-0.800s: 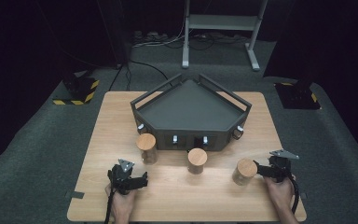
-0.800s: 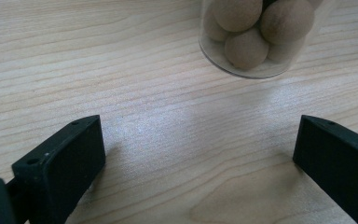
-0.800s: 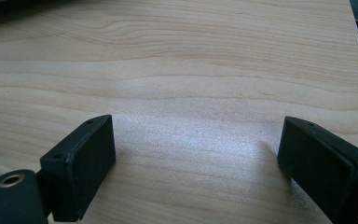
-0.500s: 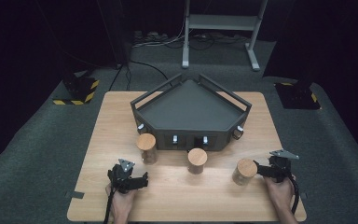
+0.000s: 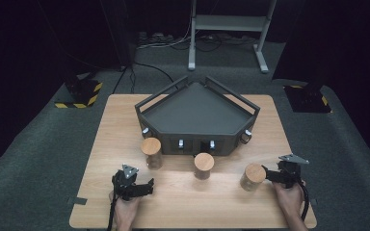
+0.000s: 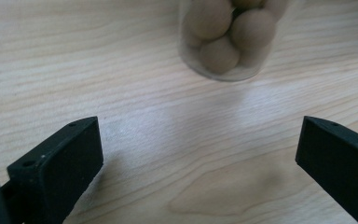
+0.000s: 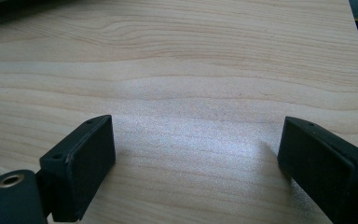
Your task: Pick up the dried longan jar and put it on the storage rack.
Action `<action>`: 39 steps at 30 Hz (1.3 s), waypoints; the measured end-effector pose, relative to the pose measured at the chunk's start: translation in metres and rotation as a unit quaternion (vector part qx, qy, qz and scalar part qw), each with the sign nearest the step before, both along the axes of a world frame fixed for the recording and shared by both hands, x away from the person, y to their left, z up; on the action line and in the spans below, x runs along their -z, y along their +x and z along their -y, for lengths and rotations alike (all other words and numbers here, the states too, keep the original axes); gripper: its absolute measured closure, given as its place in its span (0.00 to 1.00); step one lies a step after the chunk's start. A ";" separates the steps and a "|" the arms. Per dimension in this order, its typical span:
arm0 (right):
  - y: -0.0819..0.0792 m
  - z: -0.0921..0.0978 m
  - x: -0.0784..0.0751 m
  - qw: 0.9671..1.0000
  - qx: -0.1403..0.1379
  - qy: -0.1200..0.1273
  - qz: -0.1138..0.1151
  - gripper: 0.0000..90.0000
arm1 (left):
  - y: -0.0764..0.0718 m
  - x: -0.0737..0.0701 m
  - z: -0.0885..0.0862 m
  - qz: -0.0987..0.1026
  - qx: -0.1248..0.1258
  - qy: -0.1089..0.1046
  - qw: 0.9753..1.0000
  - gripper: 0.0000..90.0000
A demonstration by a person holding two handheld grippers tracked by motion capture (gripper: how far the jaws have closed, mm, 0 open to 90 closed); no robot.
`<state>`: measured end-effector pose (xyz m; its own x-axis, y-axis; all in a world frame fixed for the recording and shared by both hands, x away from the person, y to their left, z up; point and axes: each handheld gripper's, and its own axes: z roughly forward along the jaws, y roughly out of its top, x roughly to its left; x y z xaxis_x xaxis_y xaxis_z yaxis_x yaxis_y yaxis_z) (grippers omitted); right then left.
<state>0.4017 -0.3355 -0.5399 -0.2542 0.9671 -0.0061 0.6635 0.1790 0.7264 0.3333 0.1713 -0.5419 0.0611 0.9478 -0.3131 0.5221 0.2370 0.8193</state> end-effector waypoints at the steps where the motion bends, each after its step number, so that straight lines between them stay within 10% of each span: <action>1: 0.000 0.000 0.000 1.000 0.000 0.000 0.000 0.12 | 0.000 -0.003 0.001 0.001 0.005 0.001 1.000 0.01; 29: 0.000 0.000 0.000 1.000 0.000 0.000 0.000 0.12 | 0.042 -0.029 0.021 0.031 -0.004 -0.078 0.996 0.08; 39: 0.000 0.000 0.000 1.000 0.000 0.000 0.000 0.12 | 0.056 -0.034 0.027 0.040 -0.004 -0.075 0.996 0.11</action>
<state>0.4019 -0.3354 -0.5399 -0.2537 0.9673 -0.0055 0.6638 0.1782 0.7264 0.3895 0.1443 -0.5082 0.0850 0.8909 -0.4461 0.4535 0.3641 0.8135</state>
